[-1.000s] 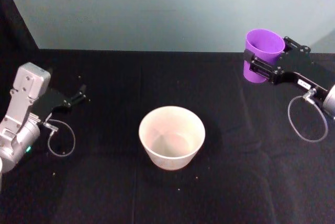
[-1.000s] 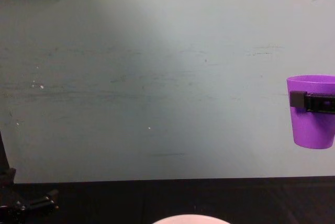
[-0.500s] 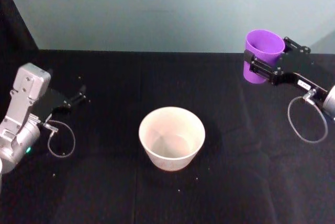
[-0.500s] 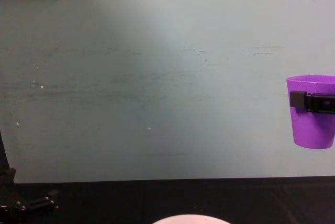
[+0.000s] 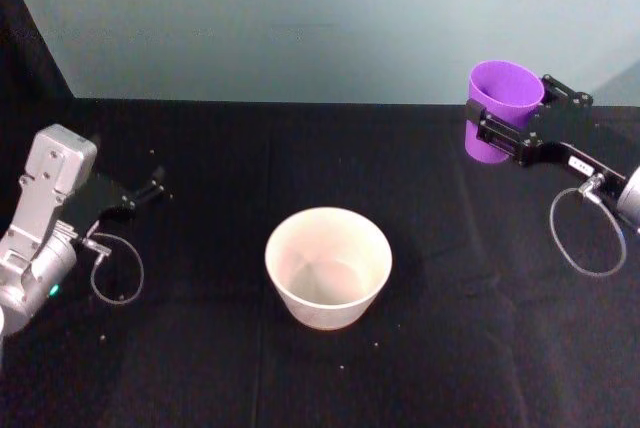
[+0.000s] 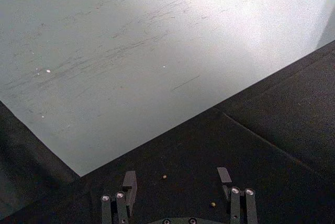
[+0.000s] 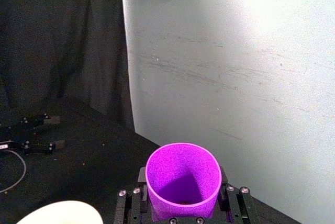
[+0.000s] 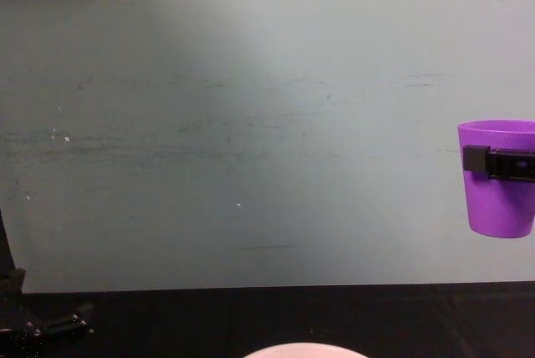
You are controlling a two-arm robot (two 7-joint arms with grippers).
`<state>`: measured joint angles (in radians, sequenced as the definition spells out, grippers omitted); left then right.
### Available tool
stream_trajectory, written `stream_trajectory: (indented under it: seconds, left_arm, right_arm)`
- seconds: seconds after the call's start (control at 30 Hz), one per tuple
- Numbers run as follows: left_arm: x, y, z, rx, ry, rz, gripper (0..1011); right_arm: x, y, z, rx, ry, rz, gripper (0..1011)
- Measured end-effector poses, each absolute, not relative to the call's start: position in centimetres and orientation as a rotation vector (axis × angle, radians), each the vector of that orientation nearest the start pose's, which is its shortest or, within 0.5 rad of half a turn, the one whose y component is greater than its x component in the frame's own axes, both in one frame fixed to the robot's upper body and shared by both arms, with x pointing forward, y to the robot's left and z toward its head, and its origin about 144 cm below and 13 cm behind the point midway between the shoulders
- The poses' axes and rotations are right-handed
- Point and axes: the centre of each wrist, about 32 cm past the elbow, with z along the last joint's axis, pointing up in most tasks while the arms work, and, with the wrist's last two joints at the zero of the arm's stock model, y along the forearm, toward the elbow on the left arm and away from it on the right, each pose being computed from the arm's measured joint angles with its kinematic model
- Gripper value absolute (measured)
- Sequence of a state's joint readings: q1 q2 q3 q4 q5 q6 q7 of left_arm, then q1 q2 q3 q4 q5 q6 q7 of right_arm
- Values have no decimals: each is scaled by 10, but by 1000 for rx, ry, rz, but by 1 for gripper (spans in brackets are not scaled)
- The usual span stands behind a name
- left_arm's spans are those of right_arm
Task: Pick up the cup and pour the mung beans from the cup into the bowl.
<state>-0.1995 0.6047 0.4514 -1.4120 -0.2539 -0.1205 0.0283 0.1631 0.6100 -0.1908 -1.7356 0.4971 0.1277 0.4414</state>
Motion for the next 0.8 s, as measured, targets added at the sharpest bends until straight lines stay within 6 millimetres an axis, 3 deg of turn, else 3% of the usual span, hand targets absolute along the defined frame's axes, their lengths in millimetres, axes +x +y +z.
stream_trajectory:
  seconds: [0.8]
  left_arm:
    - [489, 310, 1140, 304, -285, 1248, 1000]
  right_arm:
    - [485, -318, 1258, -73, -138, -895, 735]
